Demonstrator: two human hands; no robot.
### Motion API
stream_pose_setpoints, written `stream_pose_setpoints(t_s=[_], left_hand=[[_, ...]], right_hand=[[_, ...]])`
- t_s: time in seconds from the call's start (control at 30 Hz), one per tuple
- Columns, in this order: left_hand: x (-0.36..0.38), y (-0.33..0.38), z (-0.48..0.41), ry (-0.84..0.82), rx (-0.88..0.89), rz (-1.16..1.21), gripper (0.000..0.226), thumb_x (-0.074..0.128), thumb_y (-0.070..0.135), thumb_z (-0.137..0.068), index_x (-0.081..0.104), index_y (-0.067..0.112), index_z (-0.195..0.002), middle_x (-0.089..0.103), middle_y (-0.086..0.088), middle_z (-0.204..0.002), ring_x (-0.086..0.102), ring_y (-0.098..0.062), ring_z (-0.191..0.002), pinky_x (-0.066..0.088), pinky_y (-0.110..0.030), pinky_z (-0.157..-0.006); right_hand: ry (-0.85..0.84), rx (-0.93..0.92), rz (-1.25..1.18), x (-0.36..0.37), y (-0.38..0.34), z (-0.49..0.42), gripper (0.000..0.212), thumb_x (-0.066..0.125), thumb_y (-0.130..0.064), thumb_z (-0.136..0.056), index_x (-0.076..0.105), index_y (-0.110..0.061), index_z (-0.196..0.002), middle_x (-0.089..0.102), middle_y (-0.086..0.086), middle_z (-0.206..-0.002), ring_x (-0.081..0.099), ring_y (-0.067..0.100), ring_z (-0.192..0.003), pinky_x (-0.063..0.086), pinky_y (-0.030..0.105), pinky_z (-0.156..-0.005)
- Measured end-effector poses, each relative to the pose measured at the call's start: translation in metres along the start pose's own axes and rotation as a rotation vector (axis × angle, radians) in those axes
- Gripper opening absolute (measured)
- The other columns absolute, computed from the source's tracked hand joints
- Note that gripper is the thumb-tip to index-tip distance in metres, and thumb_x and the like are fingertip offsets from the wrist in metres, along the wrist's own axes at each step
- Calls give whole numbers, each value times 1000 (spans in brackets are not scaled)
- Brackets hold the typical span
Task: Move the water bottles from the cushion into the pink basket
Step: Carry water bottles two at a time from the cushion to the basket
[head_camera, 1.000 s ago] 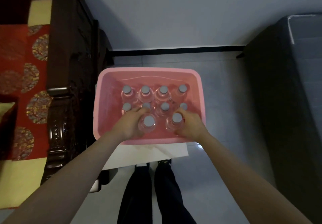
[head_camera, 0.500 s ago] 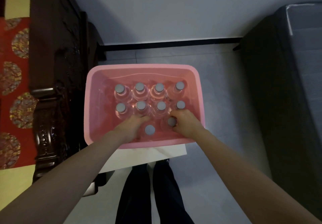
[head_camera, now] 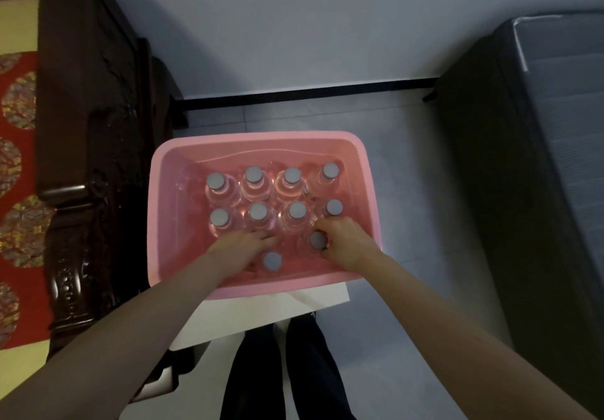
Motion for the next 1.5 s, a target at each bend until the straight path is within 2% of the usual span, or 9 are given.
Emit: stream_pose_setpoints(t_s=[0.3,0.47,0.67,0.8,0.9,1.07,1.23,1.3,1.5], left_hand=[[1,2,5,-81,-18,127,88,66,8,-81,17,23,-153,25,2,-159,40,-26,-135,40,-39,-104],[-11,6,26,84,19,259,60,63,19,-87,40,19,-142,41,1,-146,47,-21,-128,42,-37,-99],[-33,25,28,185,56,332,35,62,19,-88,57,21,-122,66,0,-104,63,-20,-95,47,-32,-78],[-39,41,13,132,24,99,58,57,26,-90,36,32,-144,61,0,-107,61,-23,-90,49,-36,-73],[-39,44,5,68,-26,59,38,54,24,-92,50,21,-129,65,-9,-104,61,-28,-93,49,-36,-73],[-35,42,4,144,-19,213,33,59,22,-90,57,14,-122,58,-1,-86,53,-18,-77,46,-34,-72],[-38,44,-2,193,-6,233,50,61,17,-89,50,28,-136,67,-9,-96,61,-27,-87,35,-28,-65],[-37,45,-2,188,-23,195,44,60,19,-89,52,24,-133,67,-11,-98,61,-29,-90,38,-31,-66],[-31,48,-4,179,-130,85,52,59,28,-90,42,25,-139,61,-8,-121,57,-32,-109,45,-40,-83]], right_hand=[[-8,22,15,-3,-1,11,38,68,-17,-71,64,-16,-109,69,8,-103,63,35,-92,51,43,-75],[14,5,-28,-6,-4,16,44,67,-16,-74,64,-24,-118,71,7,-105,63,33,-93,50,42,-78],[20,-41,10,-9,-5,17,34,65,-11,-75,65,-20,-108,70,8,-94,63,33,-85,47,35,-68],[-4,-69,54,-14,-7,17,27,58,-9,-77,62,-12,-104,68,9,-88,62,33,-81,49,38,-67],[-63,-43,151,-17,-8,15,23,54,-6,-76,61,-9,-97,67,9,-87,61,33,-80,46,35,-64],[-88,-35,235,-20,-7,16,19,53,-6,-75,61,-9,-92,68,10,-86,62,34,-79,40,32,-60],[-89,-30,291,-20,-9,16,26,53,-8,-78,65,-10,-101,69,11,-93,64,34,-85,44,33,-63],[-106,-17,280,-18,-9,16,24,53,-9,-80,63,-10,-102,69,12,-99,63,35,-89,45,35,-66],[-115,4,160,-22,-9,15,32,58,-10,-80,60,-9,-112,67,12,-109,62,36,-97,51,42,-77]])
Point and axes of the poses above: each hand's wrist, its own z-axis away from the middle knuckle, its own x-axis out of the palm, y = z × x, the point moved 2 cm from there along -z, towards the middle knuckle
